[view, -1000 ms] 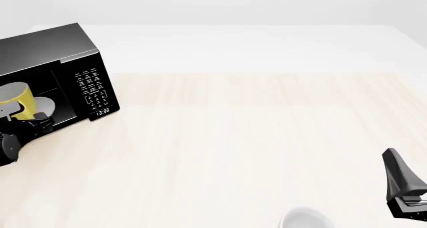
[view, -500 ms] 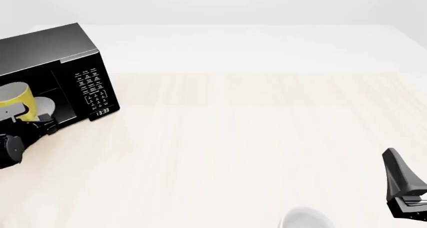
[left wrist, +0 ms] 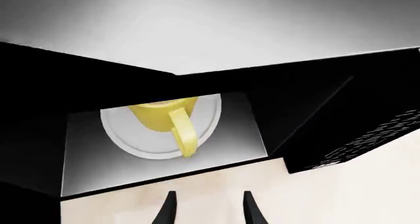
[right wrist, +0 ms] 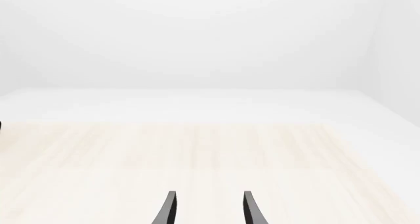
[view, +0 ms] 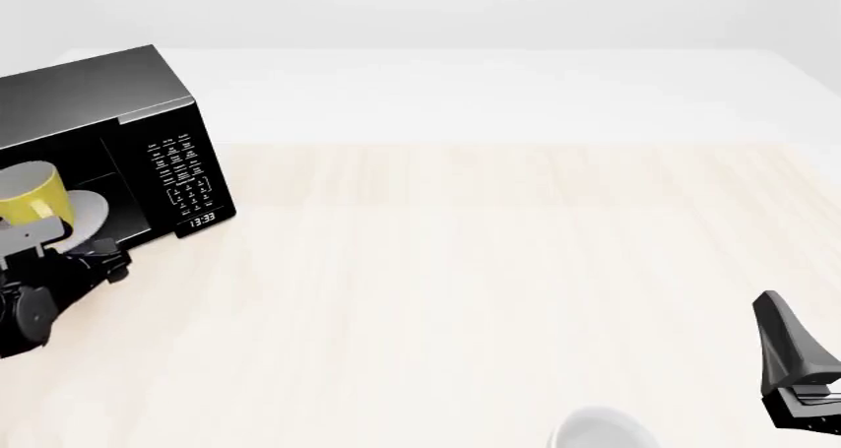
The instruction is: Put the yellow and white mug in the microwave and close it.
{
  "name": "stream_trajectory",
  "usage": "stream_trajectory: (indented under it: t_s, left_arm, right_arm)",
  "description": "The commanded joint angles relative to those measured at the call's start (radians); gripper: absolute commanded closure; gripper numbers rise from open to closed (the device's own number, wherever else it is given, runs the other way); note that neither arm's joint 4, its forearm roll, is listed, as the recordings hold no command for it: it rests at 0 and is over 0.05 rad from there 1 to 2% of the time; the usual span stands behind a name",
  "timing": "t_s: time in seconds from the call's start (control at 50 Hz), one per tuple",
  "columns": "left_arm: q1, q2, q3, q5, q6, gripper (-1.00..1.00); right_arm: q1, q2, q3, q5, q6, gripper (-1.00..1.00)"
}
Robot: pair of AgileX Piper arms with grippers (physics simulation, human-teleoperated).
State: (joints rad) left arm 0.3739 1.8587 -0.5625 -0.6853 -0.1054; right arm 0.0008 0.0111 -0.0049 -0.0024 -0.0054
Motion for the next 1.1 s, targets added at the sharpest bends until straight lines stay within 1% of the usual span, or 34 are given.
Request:
stream_trajectory:
  t_s: [0.02, 0.16, 0.26, 0.34, 0.54, 0.6, 0.62, 0.64, 0.96, 1.1]
  left_arm:
    - [-0.035, -0.115, 0.081, 0.016, -0.015, -1.00]
    - [-0.039, -0.193, 0.107, 0.040, -0.018, -1.00]
    - [-0.041, -0.304, 0.135, 0.085, -0.011, -1.00]
    - [-0.027, -0.399, 0.151, 0.138, -0.006, -1.00]
    - [-0.027, -0.603, 0.176, 0.265, 0.009, -1.00]
    - [0.017, -0.668, 0.195, 0.282, 0.050, -1.00]
    - [0.019, -0.680, 0.197, 0.288, 0.058, -1.00]
    - [0.007, -0.679, 0.193, 0.302, 0.039, -1.00]
    - [-0.010, -0.860, 0.189, 0.459, 0.029, -1.00]
    - [-0.012, -0.959, 0.173, 0.554, 0.039, -1.00]
  right_arm:
    - [0.000, -0.002, 0.001, 0.000, 0.001, -1.00]
    - [0.000, -0.002, 0.001, 0.000, 0.001, -1.00]
    - [0.000, -0.002, 0.001, 0.000, 0.001, -1.00]
    - [0.000, -0.001, 0.001, 0.000, 0.001, -1.00]
    - [0.000, -0.002, 0.001, 0.000, 0.001, -1.00]
    - [0.000, -0.002, 0.001, 0.000, 0.001, -1.00]
    - [0.000, -0.002, 0.001, 0.000, 0.001, -1.00]
    - [0.000, -0.002, 0.001, 0.000, 0.001, -1.00]
    - [0.000, -0.002, 0.001, 0.000, 0.001, -1.00]
    - [0.000, -0.001, 0.001, 0.000, 0.001, -1.00]
